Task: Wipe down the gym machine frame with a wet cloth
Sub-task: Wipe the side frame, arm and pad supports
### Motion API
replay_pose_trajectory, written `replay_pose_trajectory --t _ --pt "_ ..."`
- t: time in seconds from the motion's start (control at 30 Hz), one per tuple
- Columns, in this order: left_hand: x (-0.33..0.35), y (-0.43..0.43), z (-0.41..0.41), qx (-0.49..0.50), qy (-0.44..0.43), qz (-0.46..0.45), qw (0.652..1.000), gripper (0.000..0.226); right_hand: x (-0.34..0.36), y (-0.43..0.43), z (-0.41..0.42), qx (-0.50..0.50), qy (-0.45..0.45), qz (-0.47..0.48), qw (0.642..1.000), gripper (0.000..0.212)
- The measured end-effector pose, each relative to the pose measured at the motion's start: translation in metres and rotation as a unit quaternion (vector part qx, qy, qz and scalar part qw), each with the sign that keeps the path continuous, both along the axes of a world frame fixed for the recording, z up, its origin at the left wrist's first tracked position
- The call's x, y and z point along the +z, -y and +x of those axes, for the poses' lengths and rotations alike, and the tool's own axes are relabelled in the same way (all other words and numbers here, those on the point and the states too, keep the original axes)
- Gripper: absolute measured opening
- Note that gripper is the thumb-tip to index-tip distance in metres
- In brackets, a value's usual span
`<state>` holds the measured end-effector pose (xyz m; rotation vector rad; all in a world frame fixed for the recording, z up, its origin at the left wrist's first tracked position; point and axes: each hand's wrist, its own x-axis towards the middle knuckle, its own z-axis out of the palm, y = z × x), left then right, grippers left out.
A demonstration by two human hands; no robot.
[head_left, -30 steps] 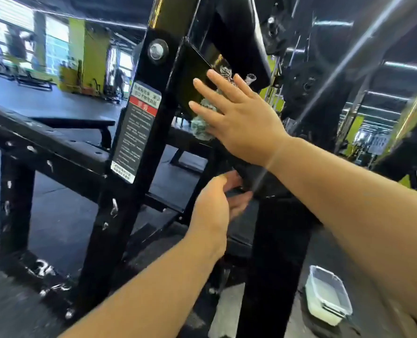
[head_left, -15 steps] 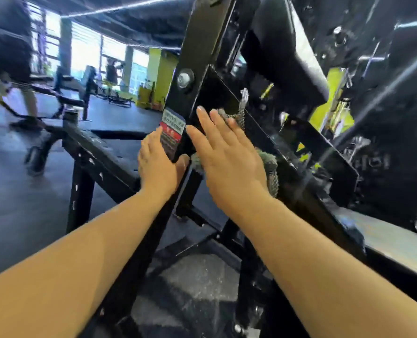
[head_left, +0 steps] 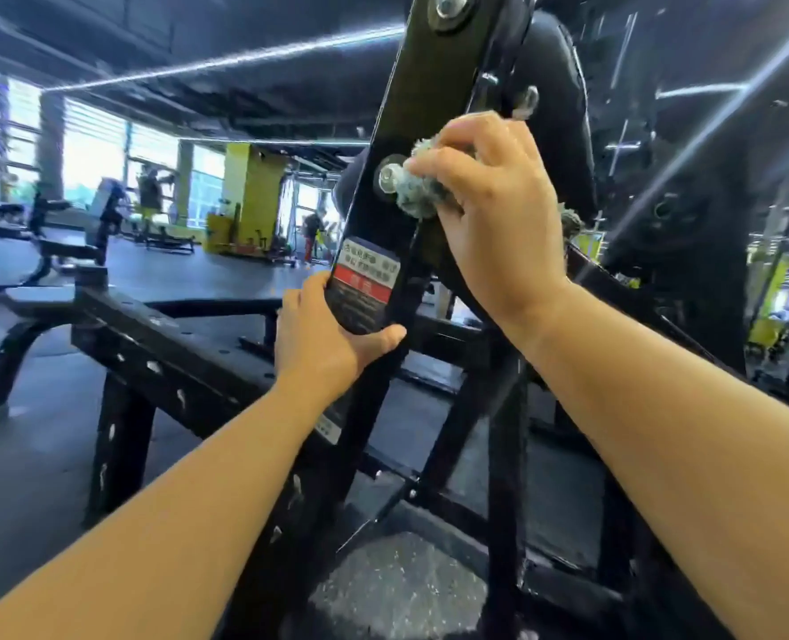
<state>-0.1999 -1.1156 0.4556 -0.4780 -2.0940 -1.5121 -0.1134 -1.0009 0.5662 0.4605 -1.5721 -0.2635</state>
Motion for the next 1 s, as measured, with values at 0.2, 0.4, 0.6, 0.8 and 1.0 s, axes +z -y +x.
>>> replay_pose_trajectory --t 0.2,0.4,0.6,0.8,1.0 --pt "-0.003 0.006 -0.004 -0.015 0.003 -0.050 0.999 0.101 -0.017 0.030 -0.046 -0.187 0.014 -0.014 0.982 0.043" --pt "0.012 0.024 -0.008 -0.113 -0.038 -0.078 0.990 0.092 0.059 0.021 -0.037 -0.288 0.033 -0.006 0.957 0.046" --pt "0.056 0.025 -0.038 -0.377 0.029 0.102 0.920 0.031 0.039 0.044 -0.055 -0.272 0.048 -0.058 0.959 0.043" --pt "0.036 0.019 -0.058 -0.469 0.064 0.088 0.877 0.059 0.091 0.031 -0.036 -0.325 0.044 -0.005 0.945 0.043" --pt "0.028 0.039 -0.046 -0.476 0.109 0.135 0.862 0.063 0.040 0.033 -0.035 -0.279 0.162 0.037 0.946 0.045"
